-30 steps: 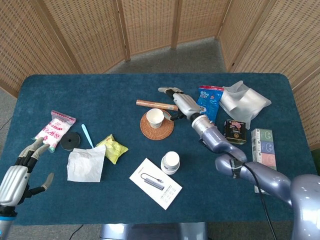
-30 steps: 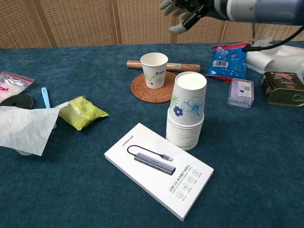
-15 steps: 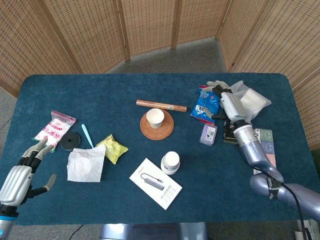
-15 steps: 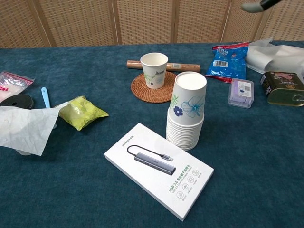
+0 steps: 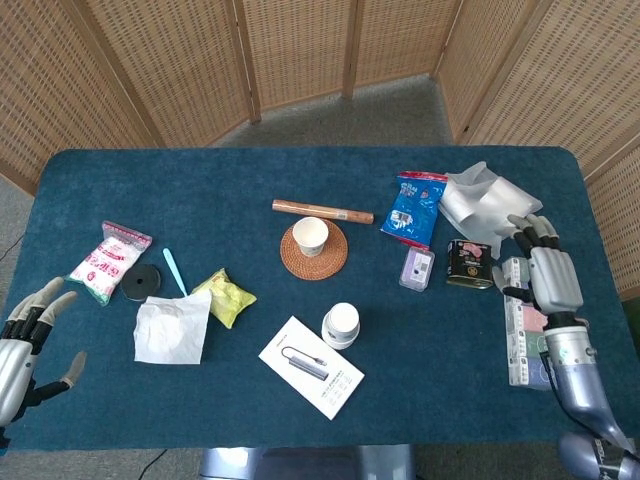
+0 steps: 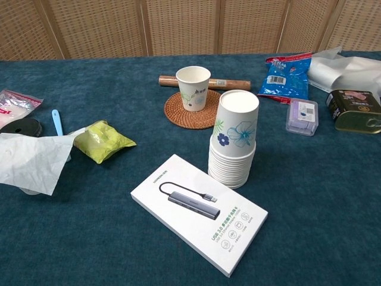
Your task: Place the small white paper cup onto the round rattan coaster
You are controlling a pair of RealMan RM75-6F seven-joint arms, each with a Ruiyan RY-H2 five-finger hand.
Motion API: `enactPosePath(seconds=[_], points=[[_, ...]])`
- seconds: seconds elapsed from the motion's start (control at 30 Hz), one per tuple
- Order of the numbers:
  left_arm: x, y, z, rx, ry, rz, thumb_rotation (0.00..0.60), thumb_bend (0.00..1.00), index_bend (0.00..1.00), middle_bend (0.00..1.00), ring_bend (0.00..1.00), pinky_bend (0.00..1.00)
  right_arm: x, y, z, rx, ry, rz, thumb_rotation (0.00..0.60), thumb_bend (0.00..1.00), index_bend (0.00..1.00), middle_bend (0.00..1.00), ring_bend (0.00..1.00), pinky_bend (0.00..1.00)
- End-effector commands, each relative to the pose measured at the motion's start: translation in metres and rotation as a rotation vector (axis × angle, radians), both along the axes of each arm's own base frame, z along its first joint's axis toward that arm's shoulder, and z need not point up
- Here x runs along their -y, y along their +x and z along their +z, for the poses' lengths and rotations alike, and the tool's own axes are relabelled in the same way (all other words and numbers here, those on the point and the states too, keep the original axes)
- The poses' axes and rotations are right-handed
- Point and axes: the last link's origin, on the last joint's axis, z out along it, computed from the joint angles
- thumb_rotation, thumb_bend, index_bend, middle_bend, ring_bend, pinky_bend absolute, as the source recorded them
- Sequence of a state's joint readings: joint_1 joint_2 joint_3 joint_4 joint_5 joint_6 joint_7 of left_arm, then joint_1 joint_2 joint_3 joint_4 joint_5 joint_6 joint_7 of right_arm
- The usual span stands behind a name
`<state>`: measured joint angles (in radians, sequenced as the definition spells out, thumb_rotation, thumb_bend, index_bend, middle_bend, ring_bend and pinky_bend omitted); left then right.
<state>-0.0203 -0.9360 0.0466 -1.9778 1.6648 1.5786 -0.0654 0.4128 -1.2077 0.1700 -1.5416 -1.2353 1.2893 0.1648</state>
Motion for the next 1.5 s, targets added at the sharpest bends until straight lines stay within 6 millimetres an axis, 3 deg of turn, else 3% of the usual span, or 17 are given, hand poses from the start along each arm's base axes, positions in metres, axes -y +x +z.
enactPosePath(seconds=[0.03, 0.3, 0.53, 1.0, 1.5], points=[[0.006, -0.007, 0.002, -0.045, 0.016, 0.018, 0.6, 0.46, 0.11, 0.01, 0.0, 0.0, -0.032, -0.012, 0.002, -0.059, -0.003, -0.017, 0.6, 0.42, 0.25, 0.16, 0.04, 0.07], [0.027, -0.015, 0.007, -0.039, 0.031, 0.047, 0.6, 0.46, 0.11, 0.02, 0.0, 0.0, -0.085, -0.026, 0.009, -0.097, -0.005, -0.063, 0.6, 0.4, 0.24, 0.15, 0.04, 0.07], [0.039, -0.018, 0.008, -0.052, 0.034, 0.06, 0.6, 0.46, 0.11, 0.02, 0.0, 0.0, -0.111, -0.031, 0.012, -0.079, -0.026, -0.082, 0.6, 0.4, 0.23, 0.15, 0.04, 0.07], [0.042, -0.023, 0.011, -0.043, 0.041, 0.059, 0.6, 0.46, 0.11, 0.02, 0.0, 0.0, -0.122, -0.037, 0.015, -0.091, -0.046, -0.11, 0.6, 0.4, 0.23, 0.15, 0.04, 0.07], [0.032, -0.023, 0.004, -0.045, 0.026, 0.065, 0.6, 0.46, 0.11, 0.02, 0.0, 0.0, -0.117, -0.04, 0.015, -0.092, -0.043, -0.13, 0.6, 0.4, 0.23, 0.15, 0.04, 0.07]])
